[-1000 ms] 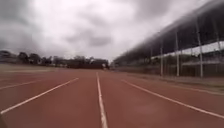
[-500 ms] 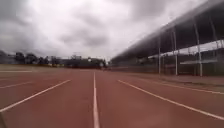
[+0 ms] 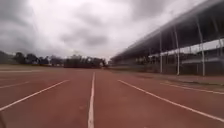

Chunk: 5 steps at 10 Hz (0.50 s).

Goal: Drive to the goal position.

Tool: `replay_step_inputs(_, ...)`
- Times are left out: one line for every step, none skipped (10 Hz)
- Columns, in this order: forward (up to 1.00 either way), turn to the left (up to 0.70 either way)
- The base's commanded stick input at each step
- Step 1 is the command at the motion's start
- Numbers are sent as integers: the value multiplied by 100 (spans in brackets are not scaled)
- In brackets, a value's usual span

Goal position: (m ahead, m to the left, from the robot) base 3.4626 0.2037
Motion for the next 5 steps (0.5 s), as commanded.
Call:
replay_step_inputs(70, 0)
replay_step_inputs(70, 0)
replay_step_inputs(70, 0)
replay_step_inputs(70, 0)
replay_step_inputs(70, 0)
